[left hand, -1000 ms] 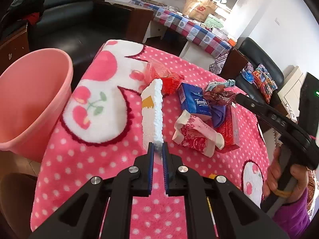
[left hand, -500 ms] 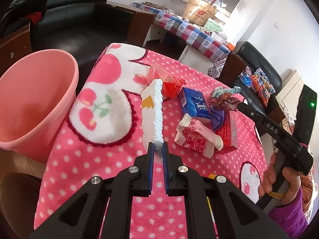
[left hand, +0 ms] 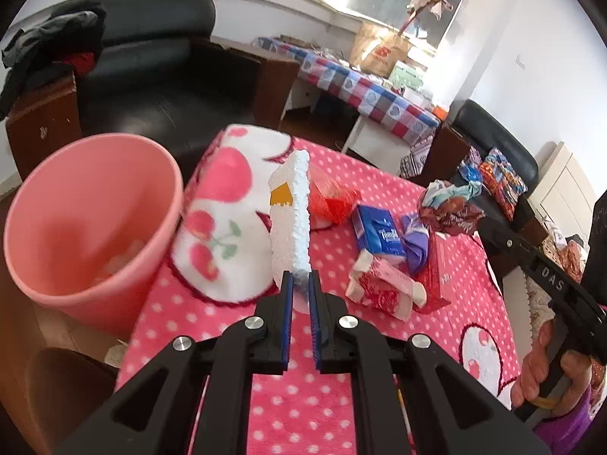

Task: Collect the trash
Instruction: 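Grasp the crumpled foil wrapper with the right tool while the left tool holds the foam strip, then carry the foam strip and foil wrapper with both tools over the pink bucket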

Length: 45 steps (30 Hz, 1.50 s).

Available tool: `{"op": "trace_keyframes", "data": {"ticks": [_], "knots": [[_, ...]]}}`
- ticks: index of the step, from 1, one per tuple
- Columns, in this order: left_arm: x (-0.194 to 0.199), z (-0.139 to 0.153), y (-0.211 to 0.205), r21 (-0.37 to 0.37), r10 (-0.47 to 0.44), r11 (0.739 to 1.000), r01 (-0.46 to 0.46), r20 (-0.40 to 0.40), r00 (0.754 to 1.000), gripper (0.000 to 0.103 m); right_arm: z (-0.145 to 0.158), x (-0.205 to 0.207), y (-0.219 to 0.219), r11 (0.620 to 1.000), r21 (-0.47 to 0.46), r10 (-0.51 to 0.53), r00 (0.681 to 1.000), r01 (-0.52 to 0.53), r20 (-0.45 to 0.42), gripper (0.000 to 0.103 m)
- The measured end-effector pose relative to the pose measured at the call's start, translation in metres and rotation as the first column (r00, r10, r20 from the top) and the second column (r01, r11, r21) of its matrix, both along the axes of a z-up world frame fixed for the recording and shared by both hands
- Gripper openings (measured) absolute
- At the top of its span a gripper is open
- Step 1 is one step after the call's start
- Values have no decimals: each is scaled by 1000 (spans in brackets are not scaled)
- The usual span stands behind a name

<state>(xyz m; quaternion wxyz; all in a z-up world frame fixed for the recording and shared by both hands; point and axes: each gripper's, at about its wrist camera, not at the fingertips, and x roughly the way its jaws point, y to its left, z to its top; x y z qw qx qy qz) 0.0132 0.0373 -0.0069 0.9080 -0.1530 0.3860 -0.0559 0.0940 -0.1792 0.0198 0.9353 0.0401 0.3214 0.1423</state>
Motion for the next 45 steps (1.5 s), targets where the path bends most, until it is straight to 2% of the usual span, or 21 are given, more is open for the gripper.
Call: {"op": "trace_keyframes", "data": {"ticks": [13, 24, 34, 45], "knots": [[-20, 17, 43, 1, 99, 995, -99, 73, 992, 7, 20, -10, 76, 987, -25, 158, 986, -157, 47, 10], [-48, 22, 103, 16, 225, 974, -228, 115, 968, 7, 29, -12, 149, 957, -21, 289, 956, -288, 55, 10], [-65, 7, 151, 16, 322, 946, -325, 101, 942, 7, 15, -14, 219, 918, -39, 395, 919, -395, 3, 10], [-52, -13, 173, 18, 342, 939, -343, 37, 939, 8, -24, -1, 267, 892, -50, 441, 888, -450, -129, 10]]}}
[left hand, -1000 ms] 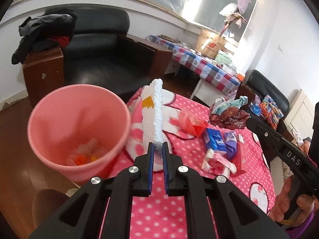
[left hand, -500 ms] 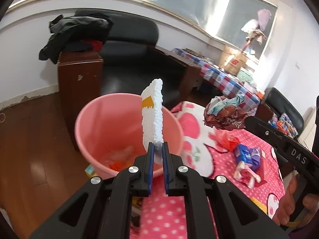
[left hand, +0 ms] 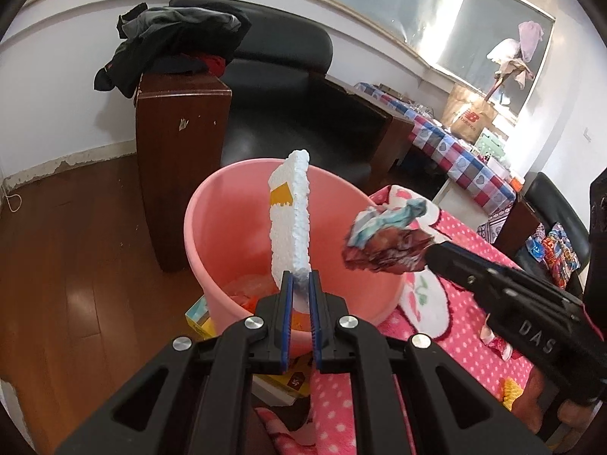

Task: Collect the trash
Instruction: 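Carry the foam strip and foil wrapper with both tools over the pink bucket, then open both tools to drop the strip and wrapper into the bucket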

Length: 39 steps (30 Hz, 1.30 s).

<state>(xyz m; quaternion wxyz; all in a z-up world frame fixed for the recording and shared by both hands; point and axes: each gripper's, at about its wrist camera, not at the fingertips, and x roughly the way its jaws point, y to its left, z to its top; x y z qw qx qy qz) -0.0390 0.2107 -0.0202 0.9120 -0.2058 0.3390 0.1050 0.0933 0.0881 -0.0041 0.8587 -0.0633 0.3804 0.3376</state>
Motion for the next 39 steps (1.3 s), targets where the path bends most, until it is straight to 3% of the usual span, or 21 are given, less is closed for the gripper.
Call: {"op": "trace_keyframes", "data": {"ticks": [14, 23, 27, 31, 33, 39], "knots": [[19, -24, 17, -67, 11, 998, -17, -87, 996, 8, -29, 7, 25, 998, -56, 17, 998, -21, -61, 10], [14, -25, 20, -90, 30, 995, -37, -81, 996, 15, -38, 9, 30, 997, -69, 24, 994, -32, -106, 13], [11, -22, 18, -79, 30, 996, -36, -74, 997, 19, -37, 8, 31, 998, -63, 25, 994, -31, -103, 16], [5, -19, 17, -71, 40, 997, -45, -66, 997, 23, -34, 6, 29, 998, -49, 28, 995, -32, -93, 27], [3, -17, 18, -67, 54, 996, -58, -67, 996, 29, -32, 4, 26, 999, -43, 30, 996, -34, -88, 27], [-1, -12, 16, -60, 63, 996, -67, -59, 996, 29, -21, -2, 11, 999, -31, 24, 998, -26, -54, 27]]}}
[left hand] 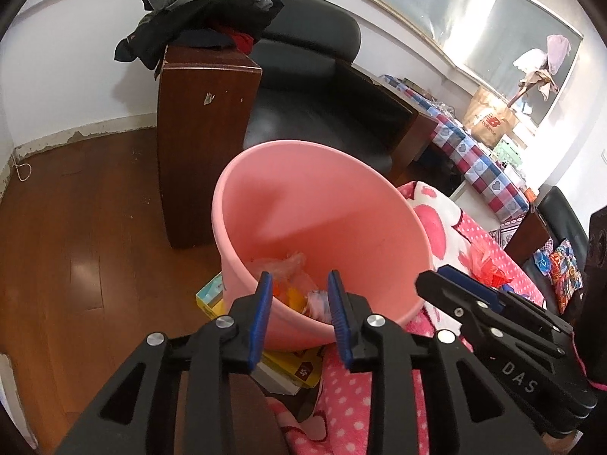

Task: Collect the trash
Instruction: 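Open both tools to drop the strip and wrapper into the bucket, then move both open tools back over the table trash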

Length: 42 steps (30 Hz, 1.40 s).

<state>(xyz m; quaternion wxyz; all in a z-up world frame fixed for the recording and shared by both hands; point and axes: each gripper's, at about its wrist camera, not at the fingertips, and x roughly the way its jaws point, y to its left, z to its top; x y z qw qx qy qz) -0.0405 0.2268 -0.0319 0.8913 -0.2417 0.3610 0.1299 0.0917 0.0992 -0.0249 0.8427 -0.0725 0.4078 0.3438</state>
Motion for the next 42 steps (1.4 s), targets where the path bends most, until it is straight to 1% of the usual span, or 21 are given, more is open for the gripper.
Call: {"op": "trace_keyframes", "data": {"ticks": [6, 11, 18, 27, 30, 32, 33, 34, 37, 42], "knots": [[-2, 9, -10, 13, -16, 1000, 16, 17, 1000, 29, 9, -8, -29, 999, -5, -31, 999, 31, 38, 27], [-3, 18, -22, 15, -36, 999, 36, 38, 999, 29, 14, -11, -62, 997, -8, -80, 996, 80, 45, 27], [2, 25, -47, 29, -101, 995, 100, 46, 994, 29, 16, -19, -107, 989, -29, -142, 988, 144, 65, 27], [14, 29, -82, 45, -180, 983, 178, 41, 983, 29, 15, -25, -173, 964, -74, -248, 962, 256, 112, 27], [19, 28, -93, 46, -205, 978, 204, 34, 978, 29, 15, -25, -193, 959, -77, -264, 958, 273, 114, 27], [22, 27, -100, 51, -222, 974, 221, 31, 974, 29, 13, -24, -203, 957, -85, -267, 957, 277, 111, 30], [23, 27, -104, 55, -234, 971, 232, 28, 972, 29, 11, -24, -208, 955, -92, -271, 956, 281, 111, 39], [25, 26, -108, 57, -243, 969, 241, 24, 970, 29, 9, -24, -213, 953, -96, -277, 954, 288, 115, 44], [29, 24, -118, 64, -266, 962, 265, 11, 964, 33, 4, -24, -220, 950, -108, -281, 953, 294, 114, 45], [37, 19, -129, 66, -288, 955, 288, -13, 958, 34, -7, -18, -225, 949, -135, -271, 955, 286, 116, 45]]}}
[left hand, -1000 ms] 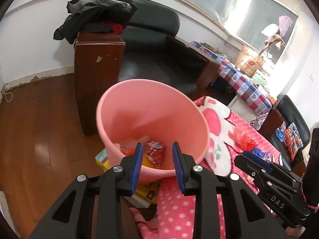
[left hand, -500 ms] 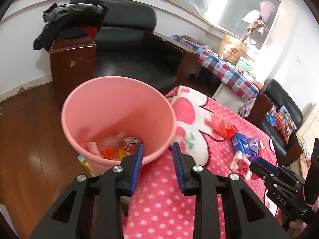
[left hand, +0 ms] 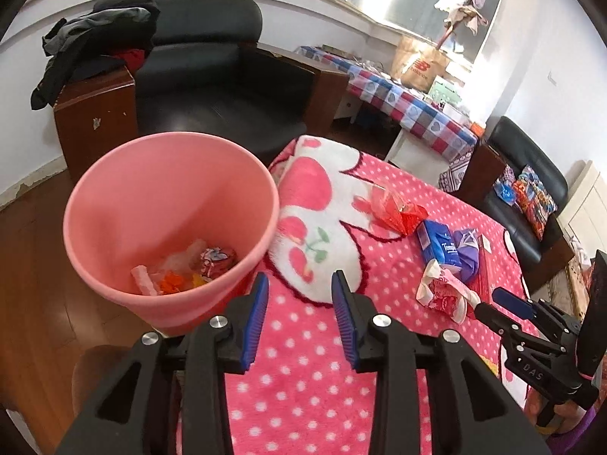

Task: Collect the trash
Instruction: 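Move both open tools back over the table trash, then grasp the red plastic bag with the left tool while the right tool grasps the pink tissue wrapper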

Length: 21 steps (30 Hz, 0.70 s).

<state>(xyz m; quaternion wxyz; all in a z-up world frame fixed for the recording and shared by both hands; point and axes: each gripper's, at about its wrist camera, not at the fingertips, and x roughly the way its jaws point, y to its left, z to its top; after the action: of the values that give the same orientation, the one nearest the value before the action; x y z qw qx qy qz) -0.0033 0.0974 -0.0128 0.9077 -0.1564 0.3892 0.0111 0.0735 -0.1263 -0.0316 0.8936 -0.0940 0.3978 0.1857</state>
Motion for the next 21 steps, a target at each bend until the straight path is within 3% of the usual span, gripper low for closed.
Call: {"op": "trace_keyframes", "data": {"ticks": [11, 13, 21], "knots": [[22, -6, -20, 8, -38, 999, 38, -40, 999, 34, -19, 8, 9, 984, -154, 96, 993, -86, 63, 43], [27, -8, -24, 4, -48, 999, 48, -46, 998, 34, -19, 10, 8, 984, -156, 97, 993, -86, 62, 19], [52, -4, -48, -5, -112, 994, 112, -38, 993, 34, -8, 8, -5, 995, -63, 81, 994, -76, 73, 7]]}}
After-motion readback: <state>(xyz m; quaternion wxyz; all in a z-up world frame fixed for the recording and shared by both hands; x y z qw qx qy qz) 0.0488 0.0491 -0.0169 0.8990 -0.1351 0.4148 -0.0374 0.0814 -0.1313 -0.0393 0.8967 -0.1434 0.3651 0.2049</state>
